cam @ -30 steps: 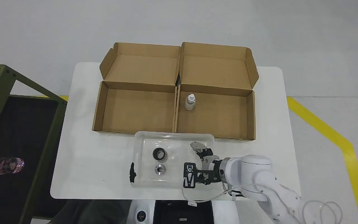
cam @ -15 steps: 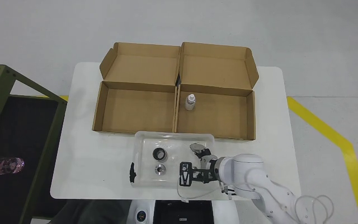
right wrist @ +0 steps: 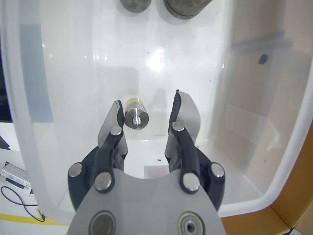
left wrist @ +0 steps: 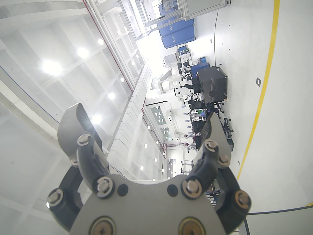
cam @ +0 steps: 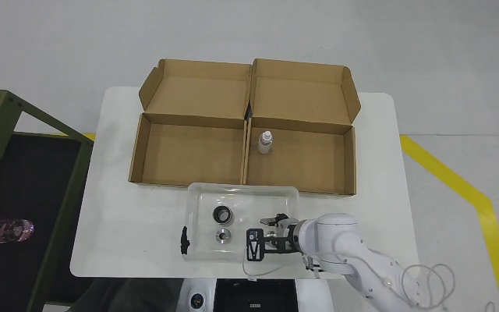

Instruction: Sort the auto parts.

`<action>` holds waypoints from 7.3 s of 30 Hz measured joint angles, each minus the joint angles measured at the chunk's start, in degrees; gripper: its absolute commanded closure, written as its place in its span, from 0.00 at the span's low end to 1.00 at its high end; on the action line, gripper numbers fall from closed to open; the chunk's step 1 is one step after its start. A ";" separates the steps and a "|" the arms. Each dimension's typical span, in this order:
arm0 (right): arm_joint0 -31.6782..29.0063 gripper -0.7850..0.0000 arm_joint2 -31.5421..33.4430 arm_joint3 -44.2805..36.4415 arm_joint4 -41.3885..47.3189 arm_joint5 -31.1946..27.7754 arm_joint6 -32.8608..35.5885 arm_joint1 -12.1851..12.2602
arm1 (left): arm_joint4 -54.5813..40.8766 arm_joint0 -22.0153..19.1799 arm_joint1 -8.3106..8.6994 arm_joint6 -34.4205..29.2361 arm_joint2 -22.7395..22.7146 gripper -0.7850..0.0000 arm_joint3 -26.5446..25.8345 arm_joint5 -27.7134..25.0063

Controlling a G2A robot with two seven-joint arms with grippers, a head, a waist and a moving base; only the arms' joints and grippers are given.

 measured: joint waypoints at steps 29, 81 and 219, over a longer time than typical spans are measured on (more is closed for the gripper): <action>2.62 1.00 -0.26 -3.31 -1.30 -3.50 -14.03 2.06 | 0.00 0.00 0.00 0.00 0.00 0.00 0.00 0.00; 5.44 1.00 19.32 10.52 11.73 6.65 -45.44 2.85 | 0.00 0.00 0.00 0.00 0.00 0.00 0.00 0.00; 12.92 0.21 -10.14 18.07 0.47 7.91 -39.69 -6.66 | 0.00 0.00 0.00 0.00 0.00 0.00 0.00 0.00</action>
